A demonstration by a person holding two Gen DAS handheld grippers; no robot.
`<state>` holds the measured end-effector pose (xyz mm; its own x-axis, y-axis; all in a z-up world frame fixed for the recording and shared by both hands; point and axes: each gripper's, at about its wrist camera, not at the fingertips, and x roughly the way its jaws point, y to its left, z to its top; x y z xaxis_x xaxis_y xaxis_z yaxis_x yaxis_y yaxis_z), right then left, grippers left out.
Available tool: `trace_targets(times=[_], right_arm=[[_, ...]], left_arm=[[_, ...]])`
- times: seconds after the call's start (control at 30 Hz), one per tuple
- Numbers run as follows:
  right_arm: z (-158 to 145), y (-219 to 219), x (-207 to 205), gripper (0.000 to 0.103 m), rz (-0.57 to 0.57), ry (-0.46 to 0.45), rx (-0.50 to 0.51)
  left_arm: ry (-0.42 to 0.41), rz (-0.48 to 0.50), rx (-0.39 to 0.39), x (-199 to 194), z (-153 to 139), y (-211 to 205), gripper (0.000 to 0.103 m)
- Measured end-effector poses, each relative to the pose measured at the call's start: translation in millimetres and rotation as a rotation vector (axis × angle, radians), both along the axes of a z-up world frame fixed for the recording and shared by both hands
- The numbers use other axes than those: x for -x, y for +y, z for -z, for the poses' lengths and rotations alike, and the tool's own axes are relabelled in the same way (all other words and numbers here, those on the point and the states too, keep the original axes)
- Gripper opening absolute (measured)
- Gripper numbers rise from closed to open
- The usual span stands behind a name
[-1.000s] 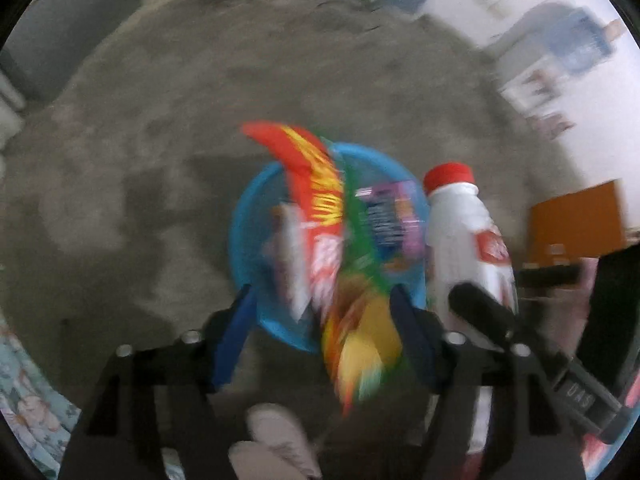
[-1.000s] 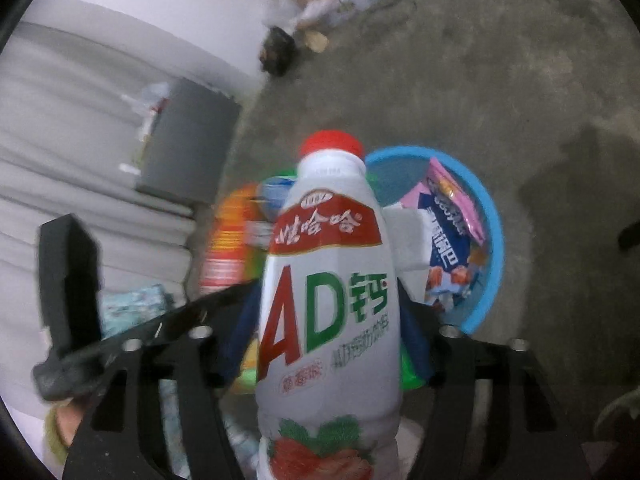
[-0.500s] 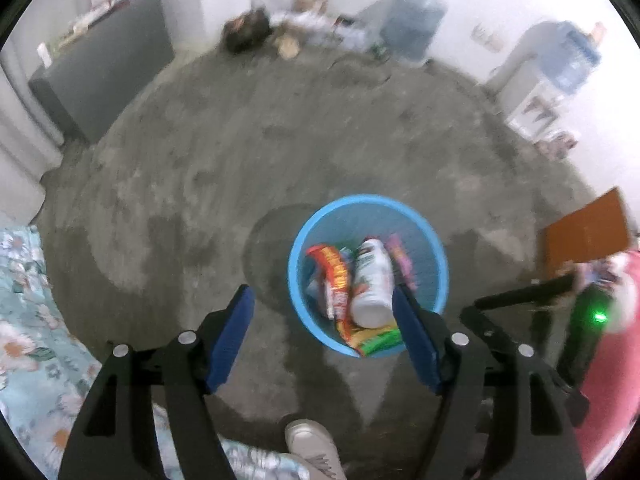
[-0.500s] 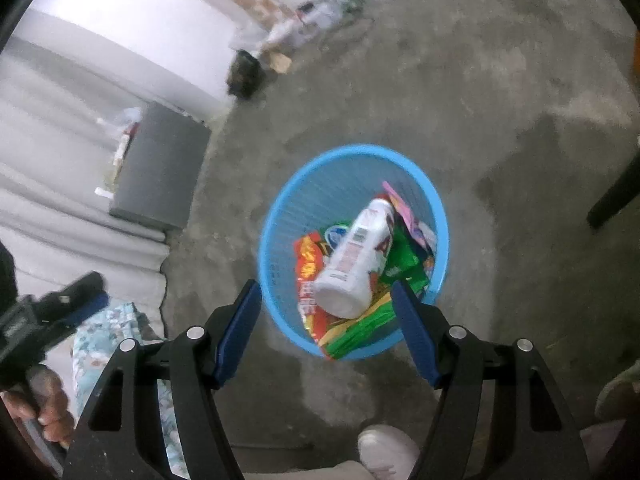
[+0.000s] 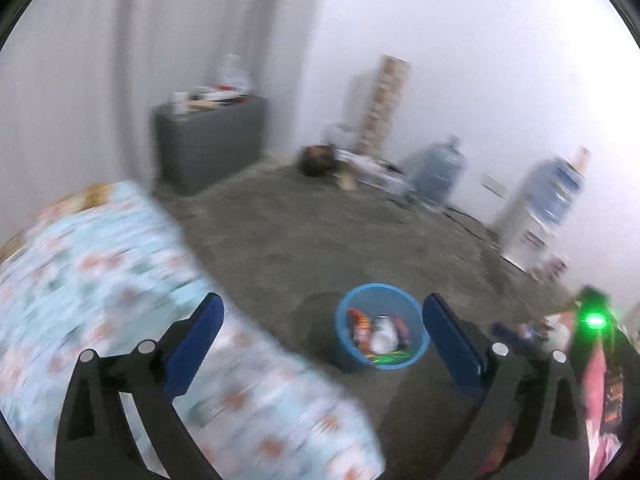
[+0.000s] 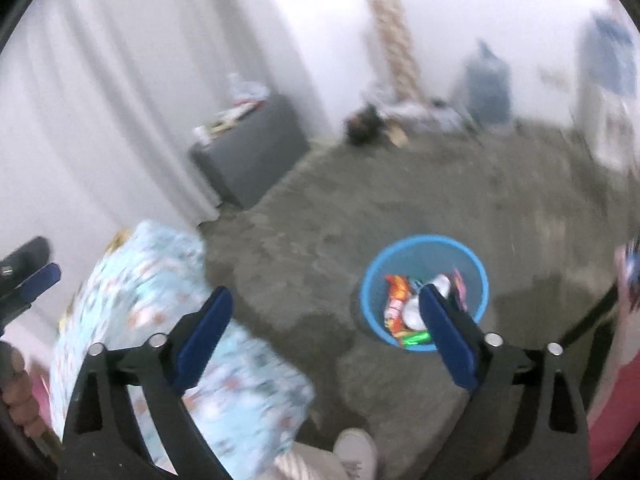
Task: Collect trash
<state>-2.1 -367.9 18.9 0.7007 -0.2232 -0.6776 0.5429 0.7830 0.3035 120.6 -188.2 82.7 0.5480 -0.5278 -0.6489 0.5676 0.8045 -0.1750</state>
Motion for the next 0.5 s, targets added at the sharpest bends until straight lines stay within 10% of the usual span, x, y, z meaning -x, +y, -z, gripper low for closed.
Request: trace_targets(times=[0.5], right_arm=[[-38,177,18,0.095,-0.322,0.047,0.366]], left_arm=[[-0.169,-0.504,-0.247,108,30,170,0.097]])
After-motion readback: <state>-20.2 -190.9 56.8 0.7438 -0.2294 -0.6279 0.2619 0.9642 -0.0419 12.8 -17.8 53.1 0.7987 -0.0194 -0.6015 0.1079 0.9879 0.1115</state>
